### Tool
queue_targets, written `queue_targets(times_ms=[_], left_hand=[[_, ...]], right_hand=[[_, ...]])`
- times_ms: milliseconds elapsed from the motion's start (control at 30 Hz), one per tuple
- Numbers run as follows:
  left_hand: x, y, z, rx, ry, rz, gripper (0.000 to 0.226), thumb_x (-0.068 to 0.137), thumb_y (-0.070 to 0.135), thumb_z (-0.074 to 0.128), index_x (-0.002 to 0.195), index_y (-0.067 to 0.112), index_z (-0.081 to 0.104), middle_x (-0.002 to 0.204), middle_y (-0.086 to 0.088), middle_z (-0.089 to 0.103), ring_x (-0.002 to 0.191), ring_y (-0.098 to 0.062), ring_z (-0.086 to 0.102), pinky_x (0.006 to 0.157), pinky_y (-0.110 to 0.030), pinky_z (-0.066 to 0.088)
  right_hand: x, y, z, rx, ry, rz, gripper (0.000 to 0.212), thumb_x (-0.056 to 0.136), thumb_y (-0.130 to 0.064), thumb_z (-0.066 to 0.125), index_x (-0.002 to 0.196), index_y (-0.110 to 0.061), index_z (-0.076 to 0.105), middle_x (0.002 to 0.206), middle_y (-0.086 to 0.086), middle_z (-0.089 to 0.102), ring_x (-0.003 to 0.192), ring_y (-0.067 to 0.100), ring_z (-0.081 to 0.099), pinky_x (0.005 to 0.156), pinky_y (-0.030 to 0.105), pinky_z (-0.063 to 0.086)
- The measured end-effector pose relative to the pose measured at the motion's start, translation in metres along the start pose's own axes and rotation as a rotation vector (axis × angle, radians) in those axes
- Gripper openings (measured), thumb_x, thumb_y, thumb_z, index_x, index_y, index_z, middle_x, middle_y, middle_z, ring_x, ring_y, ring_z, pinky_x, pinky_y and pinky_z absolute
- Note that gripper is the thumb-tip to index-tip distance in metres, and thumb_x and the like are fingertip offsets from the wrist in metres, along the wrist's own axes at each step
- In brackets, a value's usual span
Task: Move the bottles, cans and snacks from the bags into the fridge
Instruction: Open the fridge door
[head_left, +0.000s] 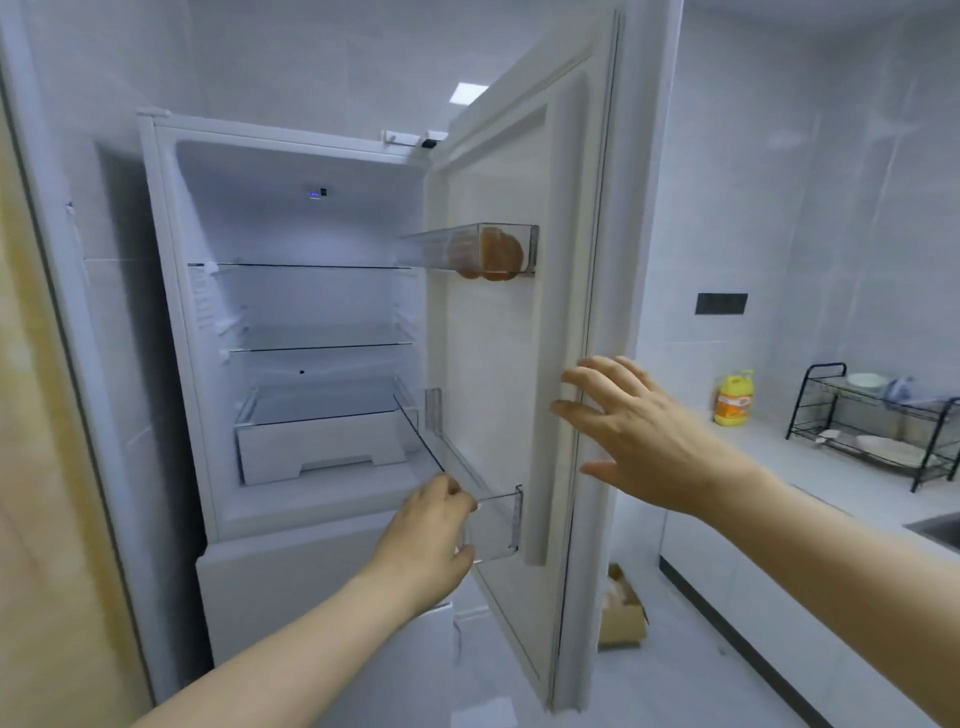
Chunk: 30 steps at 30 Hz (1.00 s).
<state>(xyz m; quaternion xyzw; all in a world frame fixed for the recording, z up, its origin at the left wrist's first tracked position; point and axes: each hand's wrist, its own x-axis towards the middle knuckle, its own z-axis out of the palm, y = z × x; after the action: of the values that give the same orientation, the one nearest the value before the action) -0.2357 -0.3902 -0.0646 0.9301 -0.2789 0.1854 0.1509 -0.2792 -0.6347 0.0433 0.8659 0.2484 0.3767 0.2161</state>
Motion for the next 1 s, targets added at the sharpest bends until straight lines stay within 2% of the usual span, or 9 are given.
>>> queue_targets(times_ms=[200,333,400,500,600,700,767,900,1000], left_hand=[[0.043,0.020,0.023,0.008,-0.030,0.085,0.039,0.090,0.025,0.054,0.128,0.014,0.050,0.127,-0.003,0.050,0.121,-0.021,0.042,0.100,-0.028,0.035],[0.077,0.038,0.045,0.077,-0.093,0.129,0.024,0.095,0.025,0.047,0.112,0.016,0.061,0.112,-0.004,0.057,0.114,-0.022,0.048,0.100,-0.031,0.033],[0.093,0.051,0.053,0.171,-0.125,0.116,0.020,0.097,0.029,0.046,0.105,0.020,0.061,0.108,0.001,0.059,0.112,-0.019,0.048,0.113,-0.043,0.019],[0.115,0.073,0.064,0.251,-0.133,0.123,0.019,0.096,0.032,0.047,0.100,0.021,0.062,0.105,0.001,0.063,0.109,-0.020,0.051,0.116,-0.050,0.005],[0.136,0.087,0.074,0.226,-0.130,0.162,0.018,0.095,0.033,0.048,0.096,0.021,0.062,0.101,0.001,0.065,0.104,-0.022,0.053,0.114,-0.043,0.019],[0.153,0.095,0.089,0.196,-0.084,0.232,0.017,0.094,0.034,0.050,0.092,0.021,0.061,0.094,0.002,0.066,0.094,-0.022,0.056,0.097,-0.034,0.035],[0.162,0.100,0.097,0.166,-0.053,0.273,0.017,0.094,0.032,0.050,0.094,0.021,0.062,0.094,0.002,0.066,0.092,-0.023,0.057,0.091,-0.031,0.036],[0.182,0.104,0.109,0.101,-0.054,0.344,0.021,0.093,0.031,0.050,0.107,0.018,0.060,0.102,0.000,0.064,0.099,-0.023,0.056,0.094,-0.036,0.038],[0.197,0.101,0.114,0.079,-0.063,0.352,0.028,0.096,0.031,0.047,0.118,0.015,0.056,0.112,-0.003,0.060,0.107,-0.023,0.052,0.093,-0.032,0.037]], right_hand=[[-0.021,0.034,0.034,-0.010,0.022,0.069,0.065,0.062,-0.043,0.084,0.118,-0.017,0.066,0.130,0.011,0.055,0.129,0.034,0.040,0.101,0.050,0.045],[-0.035,0.060,0.055,-0.012,0.101,0.100,0.054,0.065,-0.041,0.083,0.111,-0.015,0.069,0.127,0.011,0.057,0.128,0.032,0.039,0.099,0.046,0.045],[-0.040,0.072,0.066,-0.014,0.139,0.133,0.051,0.064,-0.040,0.083,0.105,-0.013,0.070,0.124,0.012,0.058,0.126,0.033,0.039,0.097,0.046,0.046],[-0.045,0.086,0.084,0.007,0.162,0.174,0.054,0.065,-0.037,0.083,0.110,-0.013,0.067,0.122,0.014,0.058,0.121,0.034,0.044,0.097,0.048,0.044],[-0.047,0.097,0.102,0.035,0.118,0.144,0.059,0.066,-0.033,0.082,0.119,-0.017,0.063,0.132,0.015,0.054,0.122,0.033,0.046,0.095,0.048,0.045],[-0.048,0.112,0.118,0.010,0.066,0.152,0.045,0.065,-0.034,0.081,0.106,-0.020,0.068,0.139,0.013,0.048,0.125,0.031,0.040,0.096,0.050,0.042],[-0.051,0.121,0.128,-0.007,0.026,0.168,0.039,0.066,-0.035,0.080,0.101,-0.021,0.069,0.141,0.012,0.046,0.124,0.031,0.040,0.098,0.052,0.039],[-0.056,0.138,0.153,-0.052,-0.067,0.180,0.040,0.067,-0.039,0.080,0.100,-0.022,0.067,0.141,0.008,0.045,0.117,0.033,0.047,0.104,0.059,0.033],[-0.056,0.151,0.170,-0.063,-0.086,0.193,0.035,0.067,-0.037,0.081,0.093,-0.021,0.065,0.132,0.006,0.049,0.105,0.030,0.053,0.104,0.063,0.031]])
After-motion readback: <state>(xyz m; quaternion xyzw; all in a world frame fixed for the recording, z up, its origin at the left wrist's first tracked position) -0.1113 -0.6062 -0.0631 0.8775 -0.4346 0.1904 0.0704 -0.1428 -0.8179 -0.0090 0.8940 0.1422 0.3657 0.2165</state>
